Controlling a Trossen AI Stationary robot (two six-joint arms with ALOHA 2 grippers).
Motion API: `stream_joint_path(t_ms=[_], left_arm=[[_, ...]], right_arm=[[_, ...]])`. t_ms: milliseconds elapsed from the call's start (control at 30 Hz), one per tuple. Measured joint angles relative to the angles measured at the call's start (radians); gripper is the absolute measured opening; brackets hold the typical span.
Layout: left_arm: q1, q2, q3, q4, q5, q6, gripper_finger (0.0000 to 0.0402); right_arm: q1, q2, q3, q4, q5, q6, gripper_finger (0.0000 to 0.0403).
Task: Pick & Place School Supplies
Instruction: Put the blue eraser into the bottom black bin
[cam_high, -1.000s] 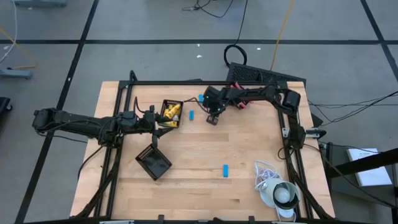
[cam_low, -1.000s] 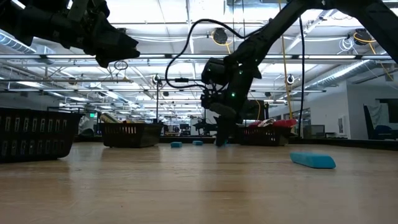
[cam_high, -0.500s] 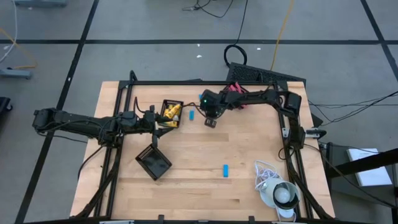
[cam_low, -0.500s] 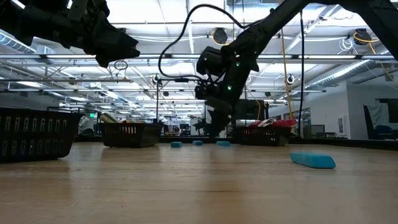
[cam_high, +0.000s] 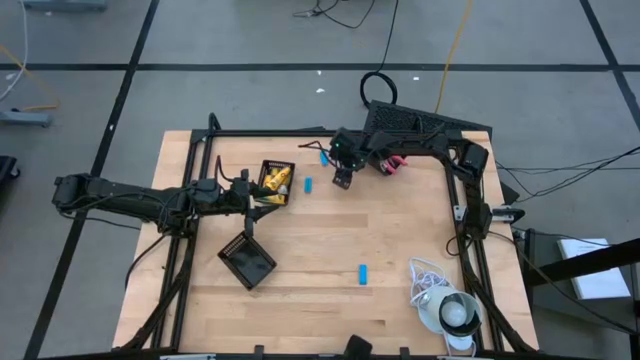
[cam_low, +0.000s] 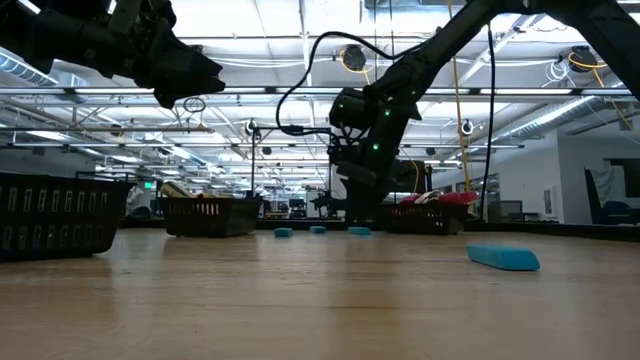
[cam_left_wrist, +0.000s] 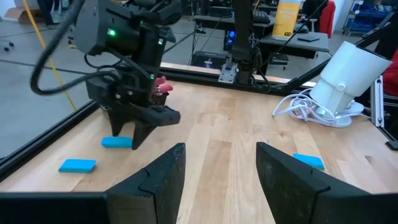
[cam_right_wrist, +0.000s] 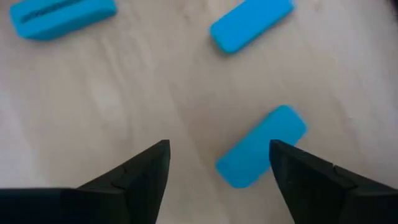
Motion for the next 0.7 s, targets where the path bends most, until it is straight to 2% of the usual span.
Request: stream_joint_path(t_ms=[100, 400, 700], left_arm=[[0.0, 0.0, 0.0, 0.0, 0.0, 0.0, 0.02], [0.0, 0.0, 0.0, 0.002, 0.0, 0.0, 0.02], [0.0, 0.0, 0.0, 0.006, 0.0, -0.001, 0.02]], right_arm=[[-0.008, 0.0, 0.0, 0.004, 0.041, -0.014, 0.0272], [-0.06, 0.0, 0.0, -0.001, 0.037, -0.015, 0.0259], [-0.07, 0.0, 0.0, -0.013, -0.071, -0.014, 0.0259]])
